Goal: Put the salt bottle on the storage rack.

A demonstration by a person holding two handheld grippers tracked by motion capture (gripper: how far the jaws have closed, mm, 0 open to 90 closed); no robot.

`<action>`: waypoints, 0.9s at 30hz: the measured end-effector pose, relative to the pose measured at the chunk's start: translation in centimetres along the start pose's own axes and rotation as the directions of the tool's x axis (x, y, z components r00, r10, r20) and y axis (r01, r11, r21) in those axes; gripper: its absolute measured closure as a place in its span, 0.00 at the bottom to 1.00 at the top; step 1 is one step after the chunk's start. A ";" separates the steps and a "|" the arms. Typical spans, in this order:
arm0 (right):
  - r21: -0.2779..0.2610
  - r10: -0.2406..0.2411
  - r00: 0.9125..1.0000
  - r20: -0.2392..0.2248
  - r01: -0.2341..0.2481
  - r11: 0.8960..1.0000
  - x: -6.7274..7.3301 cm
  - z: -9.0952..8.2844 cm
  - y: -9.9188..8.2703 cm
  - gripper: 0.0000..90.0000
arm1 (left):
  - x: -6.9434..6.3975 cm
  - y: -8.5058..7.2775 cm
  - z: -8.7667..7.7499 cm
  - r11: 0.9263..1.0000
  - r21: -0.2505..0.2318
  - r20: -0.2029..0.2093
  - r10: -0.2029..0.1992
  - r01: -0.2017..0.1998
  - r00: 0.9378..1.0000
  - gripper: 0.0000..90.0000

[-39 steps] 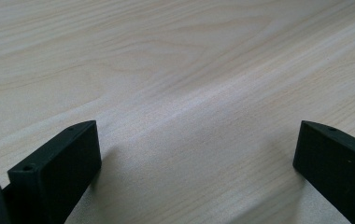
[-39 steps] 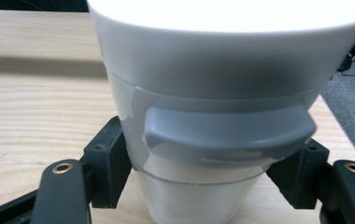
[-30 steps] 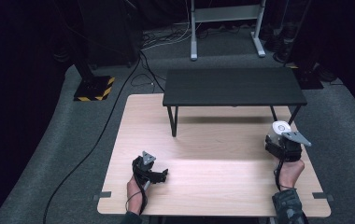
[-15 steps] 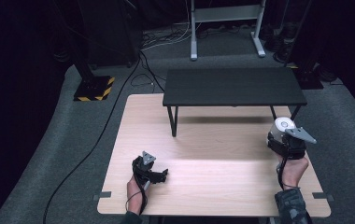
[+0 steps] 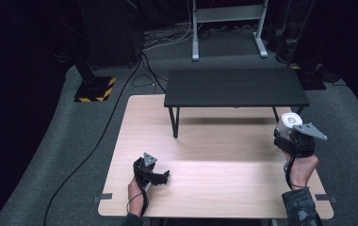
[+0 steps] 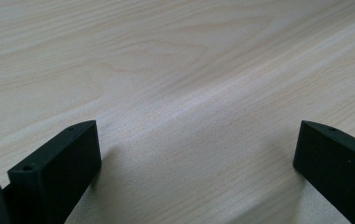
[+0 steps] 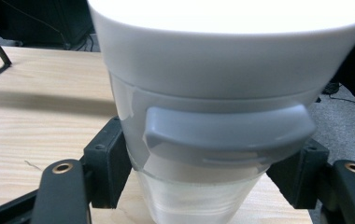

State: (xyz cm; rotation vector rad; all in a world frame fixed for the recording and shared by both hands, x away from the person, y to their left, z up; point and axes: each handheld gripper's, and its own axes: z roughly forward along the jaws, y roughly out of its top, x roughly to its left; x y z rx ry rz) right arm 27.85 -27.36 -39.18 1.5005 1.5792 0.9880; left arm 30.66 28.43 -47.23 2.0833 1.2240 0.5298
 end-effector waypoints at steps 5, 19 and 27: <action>-0.010 0.001 1.000 -0.006 -0.001 1.000 0.0 -0.8 0.8 0.33 | 0.0 0.0 0.0 1.000 0.000 0.000 0.000 0.000 1.000 0.00; -0.014 -0.040 0.999 -0.010 0.040 0.999 0.1 -2.1 3.1 0.33 | 0.0 0.0 0.0 1.000 0.000 0.000 0.000 0.000 1.000 0.00; -0.023 -0.053 0.999 -0.009 0.053 0.998 0.3 -2.6 4.0 0.33 | 0.0 0.0 0.0 1.000 0.000 0.000 0.000 0.000 1.000 0.00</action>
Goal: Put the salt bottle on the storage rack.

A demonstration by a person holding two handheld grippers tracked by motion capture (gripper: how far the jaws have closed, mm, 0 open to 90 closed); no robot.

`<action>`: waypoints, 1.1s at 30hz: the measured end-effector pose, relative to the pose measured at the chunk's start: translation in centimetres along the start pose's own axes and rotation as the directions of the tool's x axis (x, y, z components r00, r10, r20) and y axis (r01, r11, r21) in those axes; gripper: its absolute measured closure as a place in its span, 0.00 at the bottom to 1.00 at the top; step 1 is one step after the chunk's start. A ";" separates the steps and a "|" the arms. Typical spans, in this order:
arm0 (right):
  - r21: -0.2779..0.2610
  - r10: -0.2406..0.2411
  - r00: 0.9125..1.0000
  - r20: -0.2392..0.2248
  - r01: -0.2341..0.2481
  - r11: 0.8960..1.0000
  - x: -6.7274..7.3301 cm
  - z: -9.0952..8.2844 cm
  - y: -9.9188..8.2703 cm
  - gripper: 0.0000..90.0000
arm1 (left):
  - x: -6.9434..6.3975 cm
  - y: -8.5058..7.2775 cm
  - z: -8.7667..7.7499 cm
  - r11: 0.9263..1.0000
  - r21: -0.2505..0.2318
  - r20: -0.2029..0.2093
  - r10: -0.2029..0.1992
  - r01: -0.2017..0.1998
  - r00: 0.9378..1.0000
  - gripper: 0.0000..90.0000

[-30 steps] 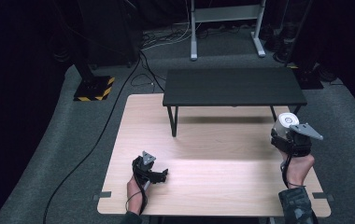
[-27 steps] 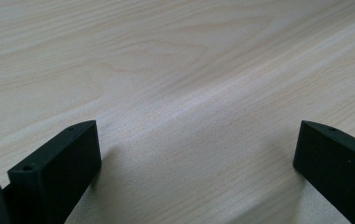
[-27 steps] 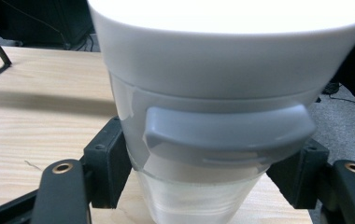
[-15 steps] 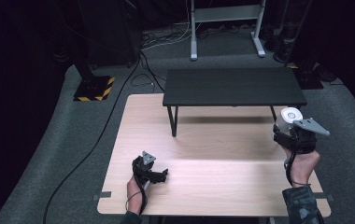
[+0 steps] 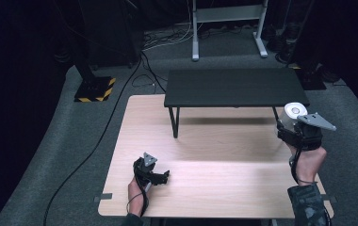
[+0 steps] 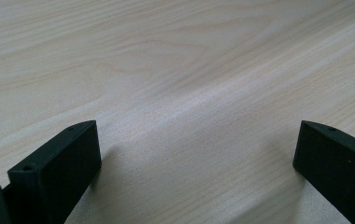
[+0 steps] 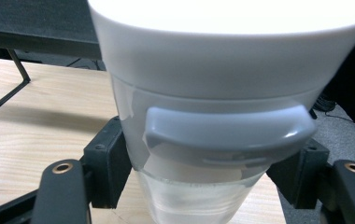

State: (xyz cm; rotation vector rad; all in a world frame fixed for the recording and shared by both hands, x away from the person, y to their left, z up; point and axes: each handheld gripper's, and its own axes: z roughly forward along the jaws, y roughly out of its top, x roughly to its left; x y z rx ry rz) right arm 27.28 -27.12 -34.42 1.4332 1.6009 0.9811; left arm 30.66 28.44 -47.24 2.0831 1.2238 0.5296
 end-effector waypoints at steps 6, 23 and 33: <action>-0.005 -0.008 1.000 -0.001 0.008 1.000 0.0 -0.3 0.9 0.33 | 0.0 0.0 0.0 1.000 0.000 0.000 0.000 0.000 1.000 0.00; -0.020 -0.037 0.999 -0.022 0.037 0.999 0.1 -0.6 3.6 0.33 | 0.0 0.0 0.0 1.000 0.000 0.000 0.000 0.000 1.000 0.00; -0.034 -0.057 0.998 -0.038 0.056 0.998 0.6 -0.4 5.3 0.33 | 0.0 0.0 0.0 1.000 0.000 0.000 0.000 0.000 1.000 0.01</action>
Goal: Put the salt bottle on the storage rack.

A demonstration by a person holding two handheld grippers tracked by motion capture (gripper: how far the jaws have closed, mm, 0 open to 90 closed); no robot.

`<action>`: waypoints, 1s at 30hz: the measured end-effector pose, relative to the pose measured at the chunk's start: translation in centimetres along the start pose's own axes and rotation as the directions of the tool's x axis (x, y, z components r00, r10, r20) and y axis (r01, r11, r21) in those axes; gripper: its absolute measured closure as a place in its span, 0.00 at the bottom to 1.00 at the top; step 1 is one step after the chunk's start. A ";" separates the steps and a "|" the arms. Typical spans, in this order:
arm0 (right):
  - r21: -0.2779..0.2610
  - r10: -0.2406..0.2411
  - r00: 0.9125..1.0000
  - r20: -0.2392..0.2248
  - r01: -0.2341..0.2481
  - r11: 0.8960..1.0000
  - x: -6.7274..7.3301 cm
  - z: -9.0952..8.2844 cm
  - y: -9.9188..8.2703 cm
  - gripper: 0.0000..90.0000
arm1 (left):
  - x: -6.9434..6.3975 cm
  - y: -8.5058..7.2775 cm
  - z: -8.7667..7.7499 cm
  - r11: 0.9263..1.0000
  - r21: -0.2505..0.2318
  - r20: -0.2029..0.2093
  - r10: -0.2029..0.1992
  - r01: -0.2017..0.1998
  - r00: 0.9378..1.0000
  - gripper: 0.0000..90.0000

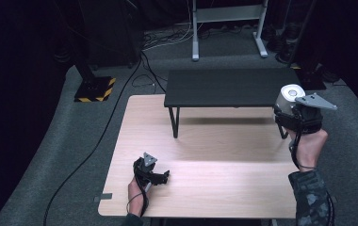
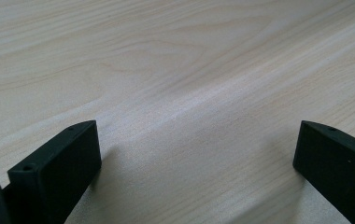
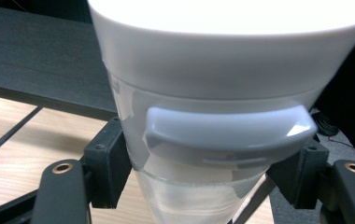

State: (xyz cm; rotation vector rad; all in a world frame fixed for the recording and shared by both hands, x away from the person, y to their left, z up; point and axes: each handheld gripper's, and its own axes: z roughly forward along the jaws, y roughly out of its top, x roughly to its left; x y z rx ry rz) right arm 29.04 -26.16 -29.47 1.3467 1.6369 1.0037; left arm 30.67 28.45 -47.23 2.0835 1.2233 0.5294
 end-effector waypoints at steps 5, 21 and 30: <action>-0.006 0.001 1.000 -0.020 -0.001 1.000 0.0 0.4 0.7 0.33 | 0.0 0.0 0.0 1.000 0.000 0.000 0.000 0.000 1.000 0.00; -0.010 -0.012 0.997 -0.080 0.011 1.000 0.9 2.3 3.2 0.33 | 0.0 0.0 0.0 1.000 0.000 0.001 0.001 -0.001 1.000 0.01; -0.003 -0.025 0.994 -0.104 0.025 1.000 1.7 3.3 4.2 0.33 | 0.0 0.0 0.0 1.000 0.001 0.003 0.003 -0.003 1.000 0.01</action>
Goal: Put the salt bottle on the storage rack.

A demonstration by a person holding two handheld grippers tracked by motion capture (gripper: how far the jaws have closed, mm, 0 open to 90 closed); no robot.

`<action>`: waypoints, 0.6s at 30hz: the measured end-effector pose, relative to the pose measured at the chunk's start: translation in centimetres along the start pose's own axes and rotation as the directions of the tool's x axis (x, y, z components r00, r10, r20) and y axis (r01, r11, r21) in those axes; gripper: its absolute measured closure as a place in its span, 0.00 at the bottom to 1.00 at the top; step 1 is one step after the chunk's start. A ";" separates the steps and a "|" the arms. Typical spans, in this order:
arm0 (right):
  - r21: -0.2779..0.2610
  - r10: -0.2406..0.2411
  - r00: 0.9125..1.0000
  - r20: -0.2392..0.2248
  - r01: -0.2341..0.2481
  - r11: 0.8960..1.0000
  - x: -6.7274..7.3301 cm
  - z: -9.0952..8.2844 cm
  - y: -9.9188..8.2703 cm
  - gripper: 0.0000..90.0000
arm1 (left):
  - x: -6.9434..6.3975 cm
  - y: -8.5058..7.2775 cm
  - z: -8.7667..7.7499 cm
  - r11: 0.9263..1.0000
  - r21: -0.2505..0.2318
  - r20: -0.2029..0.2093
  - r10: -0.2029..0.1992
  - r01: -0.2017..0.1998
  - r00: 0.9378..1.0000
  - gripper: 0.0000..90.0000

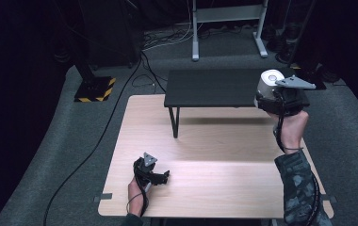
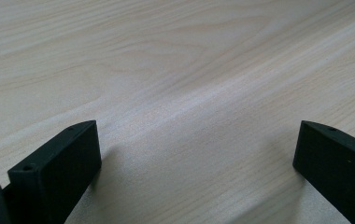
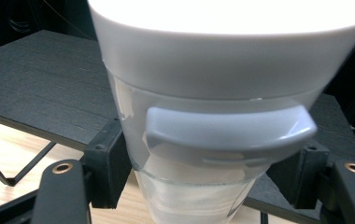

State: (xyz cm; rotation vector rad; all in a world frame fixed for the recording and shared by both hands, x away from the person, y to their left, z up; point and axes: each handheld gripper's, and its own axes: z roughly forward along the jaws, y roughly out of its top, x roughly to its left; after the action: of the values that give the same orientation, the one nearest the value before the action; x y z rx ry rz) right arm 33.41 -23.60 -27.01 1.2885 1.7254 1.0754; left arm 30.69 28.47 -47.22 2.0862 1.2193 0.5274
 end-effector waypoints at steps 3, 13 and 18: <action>0.009 0.004 1.000 -0.019 -0.004 1.000 0.0 0.8 0.5 0.33 | 0.0 0.0 0.0 1.000 0.000 0.000 0.000 0.000 1.000 0.00; 0.033 -0.005 0.998 -0.055 0.006 0.999 0.9 2.8 1.5 0.33 | 0.0 0.0 0.0 1.000 0.000 0.001 0.001 -0.001 1.000 0.00; 0.042 -0.011 0.997 -0.078 0.014 0.999 1.6 3.9 2.3 0.33 | 0.0 0.0 0.0 1.000 0.000 0.001 0.001 -0.001 1.000 0.00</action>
State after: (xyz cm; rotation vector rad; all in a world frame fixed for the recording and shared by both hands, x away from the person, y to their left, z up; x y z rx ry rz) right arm 37.38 -20.91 -26.51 1.2750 1.8212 1.1002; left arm 30.70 28.48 -47.23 2.0870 1.2172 0.5271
